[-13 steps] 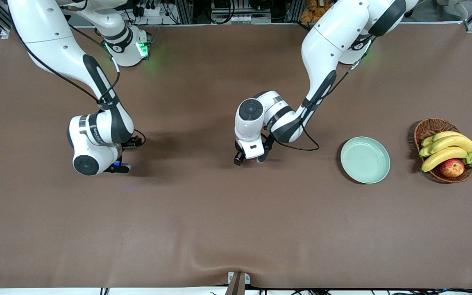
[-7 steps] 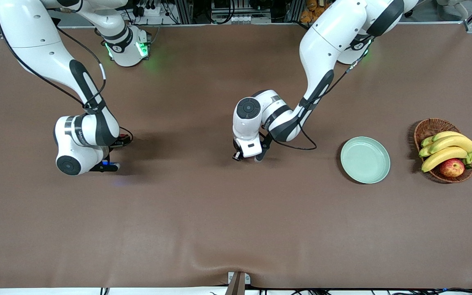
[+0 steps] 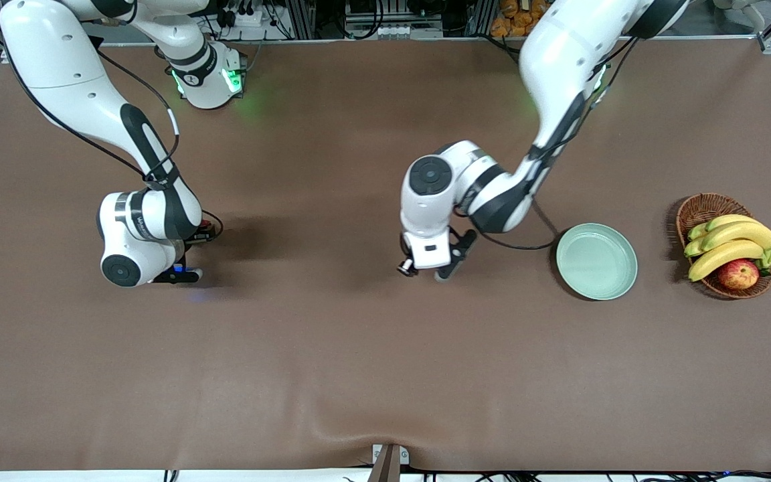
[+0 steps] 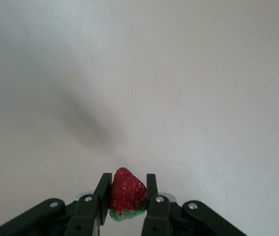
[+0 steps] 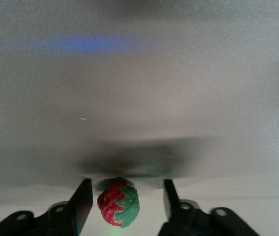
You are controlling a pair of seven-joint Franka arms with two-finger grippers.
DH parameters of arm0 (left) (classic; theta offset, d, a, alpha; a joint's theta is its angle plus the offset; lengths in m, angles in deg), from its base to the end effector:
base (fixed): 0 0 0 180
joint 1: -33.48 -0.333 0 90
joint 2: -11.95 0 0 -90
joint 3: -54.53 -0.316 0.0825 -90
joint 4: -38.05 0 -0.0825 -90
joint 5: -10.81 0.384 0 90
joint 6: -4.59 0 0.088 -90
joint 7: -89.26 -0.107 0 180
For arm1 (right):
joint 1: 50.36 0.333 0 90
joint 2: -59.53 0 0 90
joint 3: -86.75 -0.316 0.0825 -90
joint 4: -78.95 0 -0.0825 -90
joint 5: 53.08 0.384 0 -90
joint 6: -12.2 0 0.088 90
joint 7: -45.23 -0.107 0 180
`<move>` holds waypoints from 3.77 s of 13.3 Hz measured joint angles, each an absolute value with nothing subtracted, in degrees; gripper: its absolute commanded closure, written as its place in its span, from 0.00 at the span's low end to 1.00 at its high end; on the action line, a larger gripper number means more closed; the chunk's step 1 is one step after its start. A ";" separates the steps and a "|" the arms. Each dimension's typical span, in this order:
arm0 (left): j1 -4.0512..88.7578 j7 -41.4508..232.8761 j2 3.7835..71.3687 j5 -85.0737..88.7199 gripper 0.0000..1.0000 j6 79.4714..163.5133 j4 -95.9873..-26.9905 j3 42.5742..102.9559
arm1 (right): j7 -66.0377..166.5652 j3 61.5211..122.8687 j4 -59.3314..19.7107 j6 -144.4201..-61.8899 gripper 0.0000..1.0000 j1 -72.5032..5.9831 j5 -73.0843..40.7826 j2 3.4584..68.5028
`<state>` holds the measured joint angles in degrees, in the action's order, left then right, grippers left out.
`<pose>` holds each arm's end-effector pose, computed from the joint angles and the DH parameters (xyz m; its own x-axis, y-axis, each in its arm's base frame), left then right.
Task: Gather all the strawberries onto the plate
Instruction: 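Drop the strawberry onto the green plate with the left gripper, then set the second strawberry mid-table with the right gripper while the left gripper returns, then grasp the strawberry with the left gripper while the right gripper grasps the last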
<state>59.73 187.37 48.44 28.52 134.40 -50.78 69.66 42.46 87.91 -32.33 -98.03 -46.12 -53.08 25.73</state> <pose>0.5590 -0.4422 0.2957 0.6451 0.7593 0.0852 0.7510 -0.6507 0.1125 0.5421 0.0289 0.1440 0.8215 -0.0078 -0.5701 0.0175 -0.9991 0.0389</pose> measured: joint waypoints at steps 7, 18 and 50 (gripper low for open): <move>32.04 147.69 36.66 27.25 1.00 125.01 -63.14 81.63 | 42.45 87.60 -32.24 -97.40 0.99 -46.09 -52.99 25.97; 9.01 113.03 39.05 27.20 0.00 133.84 -75.78 84.39 | 30.49 86.64 -19.31 -102.92 1.00 -26.49 -17.25 25.93; 58.41 180.85 54.56 21.05 0.28 137.09 -57.61 74.56 | 54.63 89.83 -23.16 -109.48 0.00 -53.34 -46.68 27.01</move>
